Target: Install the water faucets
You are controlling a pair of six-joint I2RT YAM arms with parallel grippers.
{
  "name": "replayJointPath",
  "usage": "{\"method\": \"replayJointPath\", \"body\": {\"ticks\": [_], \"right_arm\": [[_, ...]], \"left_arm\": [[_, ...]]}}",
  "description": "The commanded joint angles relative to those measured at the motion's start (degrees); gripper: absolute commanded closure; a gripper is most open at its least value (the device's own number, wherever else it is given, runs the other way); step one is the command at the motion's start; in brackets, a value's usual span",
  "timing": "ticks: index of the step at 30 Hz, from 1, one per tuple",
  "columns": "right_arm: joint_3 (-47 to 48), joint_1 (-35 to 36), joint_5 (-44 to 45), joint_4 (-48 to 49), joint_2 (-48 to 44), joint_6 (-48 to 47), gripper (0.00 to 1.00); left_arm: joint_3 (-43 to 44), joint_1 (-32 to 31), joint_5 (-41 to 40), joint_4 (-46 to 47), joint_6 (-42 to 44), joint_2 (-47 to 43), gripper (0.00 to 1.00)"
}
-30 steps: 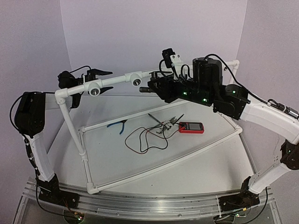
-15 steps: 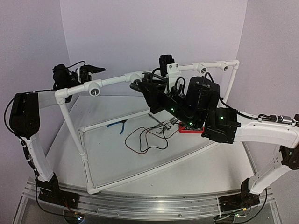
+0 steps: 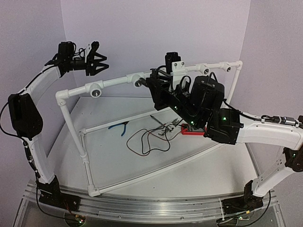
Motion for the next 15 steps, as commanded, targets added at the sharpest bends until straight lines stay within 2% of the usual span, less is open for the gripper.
{"method": "replayJointPath", "body": {"ticks": [1, 5, 11, 15], "right_arm": [[1.91, 0.05, 2.17, 0.28, -0.90, 0.53, 1.00], [2.21, 0.07, 2.00, -0.30, -0.78, 0.46, 1.00], [2.87, 0.05, 1.71, -2.37, -0.66, 0.79, 1.00], [2.96, 0.05, 1.25, -3.21, -0.70, 1.64, 1.00]], "left_arm": [[18.66, -5.74, -15.13, -27.33, -6.80, 0.65, 0.43], [27.26, -7.35, -17.43, -39.91, -8.59, 1.00, 0.41], [32.29, -12.67, -18.58, -55.24, -5.55, -0.91, 0.37], [32.78, -16.38, -20.77, -60.78, -4.67, -2.60, 0.33]]}}
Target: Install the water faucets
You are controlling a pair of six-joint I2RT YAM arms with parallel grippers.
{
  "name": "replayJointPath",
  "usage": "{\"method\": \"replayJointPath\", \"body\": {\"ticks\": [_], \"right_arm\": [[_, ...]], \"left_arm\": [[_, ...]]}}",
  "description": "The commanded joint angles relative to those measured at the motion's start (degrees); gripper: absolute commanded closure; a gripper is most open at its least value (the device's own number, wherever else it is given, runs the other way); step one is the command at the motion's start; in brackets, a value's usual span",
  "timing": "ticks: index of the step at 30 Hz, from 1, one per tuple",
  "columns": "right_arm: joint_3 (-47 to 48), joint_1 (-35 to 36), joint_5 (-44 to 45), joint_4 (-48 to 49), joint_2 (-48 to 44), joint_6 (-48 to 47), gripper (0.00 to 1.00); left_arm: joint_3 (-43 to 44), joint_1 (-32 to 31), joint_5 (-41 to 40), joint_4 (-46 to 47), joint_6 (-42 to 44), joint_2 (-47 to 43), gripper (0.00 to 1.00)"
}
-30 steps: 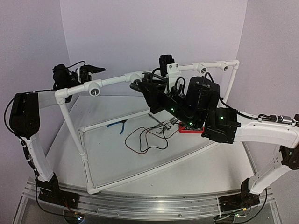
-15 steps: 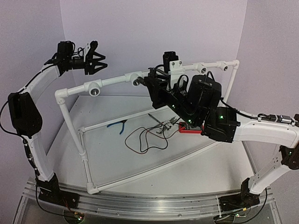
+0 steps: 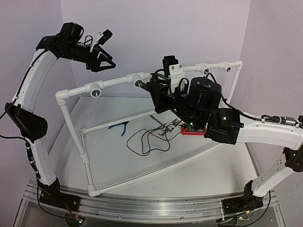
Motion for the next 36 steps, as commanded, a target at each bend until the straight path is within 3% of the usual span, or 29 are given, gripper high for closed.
{"method": "replayJointPath", "body": {"ticks": [1, 7, 17, 25, 31, 36], "right_arm": [[2.78, 0.05, 0.04, 1.35, -0.64, 1.26, 1.00], [3.26, 0.05, -0.71, 1.26, -0.25, 1.27, 1.00], [4.19, 0.05, -1.77, 1.12, 0.85, 1.25, 1.00], [5.15, 0.05, -1.83, 0.73, 1.66, 0.02, 1.00], [5.69, 0.05, -1.51, 0.73, 2.04, -1.00, 1.00], [6.89, 0.05, -1.59, 0.73, 2.80, -2.22, 1.00]], "left_arm": [[1.60, -4.01, -4.05, -12.95, 1.01, -3.90, 0.32], [-0.52, -6.60, -5.29, -12.96, -0.01, -6.63, 0.30], [-8.24, -16.54, -22.87, -13.18, 2.15, -10.64, 0.29], [-7.35, -17.59, -33.44, -12.92, 1.86, -7.88, 0.29], [-8.92, -17.56, -30.52, -12.95, 0.94, -7.36, 0.32], [-9.47, -17.57, -29.89, -12.92, -0.20, -6.66, 0.43]]}}
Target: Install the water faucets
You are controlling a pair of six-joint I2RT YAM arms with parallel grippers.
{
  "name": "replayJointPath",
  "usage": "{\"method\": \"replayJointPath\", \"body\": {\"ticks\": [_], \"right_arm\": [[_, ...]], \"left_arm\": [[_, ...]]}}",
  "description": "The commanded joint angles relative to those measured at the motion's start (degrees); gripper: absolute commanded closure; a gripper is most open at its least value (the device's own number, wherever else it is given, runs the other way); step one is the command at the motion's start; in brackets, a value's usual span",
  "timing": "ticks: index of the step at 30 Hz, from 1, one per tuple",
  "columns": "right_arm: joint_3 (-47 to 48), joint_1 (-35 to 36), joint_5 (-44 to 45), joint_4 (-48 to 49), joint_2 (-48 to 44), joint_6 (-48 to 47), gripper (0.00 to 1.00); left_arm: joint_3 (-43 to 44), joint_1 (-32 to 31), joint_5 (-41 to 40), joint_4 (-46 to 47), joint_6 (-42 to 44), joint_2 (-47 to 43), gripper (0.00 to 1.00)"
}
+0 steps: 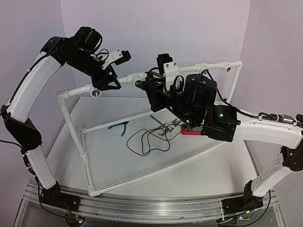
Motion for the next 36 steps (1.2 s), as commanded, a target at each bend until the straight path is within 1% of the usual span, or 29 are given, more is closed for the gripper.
{"method": "replayJointPath", "body": {"ticks": [1, 7, 10, 12, 14, 15, 18, 26, 30, 33, 36], "right_arm": [[3.90, 0.05, 0.12, 2.37, 0.80, -1.77, 1.00], [4.36, 0.05, 0.81, 2.37, 1.46, -2.98, 1.00], [4.40, 0.05, 2.21, 2.37, 1.71, -3.50, 1.00], [4.27, 0.05, 3.89, 2.37, 1.64, -3.58, 1.00], [4.15, 0.05, 5.36, 2.40, 1.62, -3.51, 1.00], [4.18, 0.05, 5.98, 2.49, 1.68, -3.52, 1.00], [4.33, 0.05, 7.23, 4.15, 2.04, -3.75, 1.00], [3.82, 0.05, 4.91, 10.37, 4.32, -5.68, 1.00], [2.08, 0.05, 7.85, 13.84, 5.49, -9.90, 1.00], [2.02, 0.05, 5.87, 16.26, 6.96, -13.59, 1.00], [3.09, 0.05, 2.79, 16.88, 7.89, -13.82, 1.00]], "left_arm": [[-0.06, 0.09, 0.20, -4.25, -1.20, 0.60, 0.46], [-1.53, 0.08, 0.12, -4.36, -1.23, 0.38, 0.65], [-1.65, 0.07, 0.25, -4.32, -1.36, 0.55, 0.77], [-1.38, 0.08, 0.37, -4.36, -1.76, 0.73, 0.89], [-1.37, 0.07, 0.63, -4.30, -2.28, 0.72, 0.97], [-1.41, 0.07, 0.70, -4.28, -2.68, 0.73, 1.00], [-1.42, 0.08, 0.92, -4.21, -4.18, 0.83, 1.00], [-0.95, 0.08, 2.23, -3.04, -9.79, 1.43, 1.00], [-1.59, 0.08, 3.39, -2.38, -11.19, 1.31, 1.00], [-1.96, 0.08, 4.49, -2.10, -11.56, 1.18, 1.00], [-2.25, 0.08, 5.08, -1.82, -12.03, 0.96, 1.00]]}}
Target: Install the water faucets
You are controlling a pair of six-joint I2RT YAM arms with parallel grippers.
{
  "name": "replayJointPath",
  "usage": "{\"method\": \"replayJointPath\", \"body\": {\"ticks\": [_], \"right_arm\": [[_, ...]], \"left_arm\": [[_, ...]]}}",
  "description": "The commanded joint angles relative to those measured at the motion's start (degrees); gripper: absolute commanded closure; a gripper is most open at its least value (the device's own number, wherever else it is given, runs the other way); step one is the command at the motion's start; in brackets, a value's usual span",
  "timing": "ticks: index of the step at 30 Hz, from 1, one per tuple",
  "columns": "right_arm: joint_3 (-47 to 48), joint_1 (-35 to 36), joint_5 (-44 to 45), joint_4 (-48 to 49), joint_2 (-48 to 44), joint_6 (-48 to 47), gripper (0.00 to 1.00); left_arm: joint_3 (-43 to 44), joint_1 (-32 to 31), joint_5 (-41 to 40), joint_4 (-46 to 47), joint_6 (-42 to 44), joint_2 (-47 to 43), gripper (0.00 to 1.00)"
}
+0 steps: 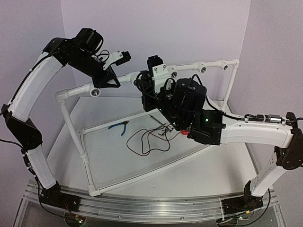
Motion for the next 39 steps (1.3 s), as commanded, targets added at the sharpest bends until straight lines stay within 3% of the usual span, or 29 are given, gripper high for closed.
{"method": "replayJointPath", "body": {"ticks": [1, 11, 17, 20, 29, 39], "right_arm": [[1.49, -0.39, -3.98, 7.26, 2.04, -3.10, 1.00], [1.90, -0.28, 2.23, 16.82, 5.12, -14.39, 1.00], [2.06, -0.11, 1.70, 19.74, 8.01, -18.43, 1.00], [-1.88, 0.30, 2.00, 26.97, 9.82, -20.74, 1.00], [-9.32, 0.23, 2.64, 39.09, 11.07, -16.05, 1.00], [-4.12, 0.00, 1.64, 41.64, 15.09, -16.62, 1.00]], "left_arm": [[-1.11, -0.25, 4.62, -2.47, -9.90, 0.42, 1.00], [-1.61, -0.23, 6.49, -1.85, -11.58, -0.13, 1.00], [-1.58, -0.31, 7.98, -1.76, -12.30, -0.26, 1.00], [-1.86, -0.27, 9.35, -1.54, -12.52, -0.38, 1.00], [-2.43, -0.25, 10.32, -1.37, -12.51, -0.53, 1.00], [-3.11, -0.30, 10.68, -1.15, -12.32, -0.95, 1.00]]}}
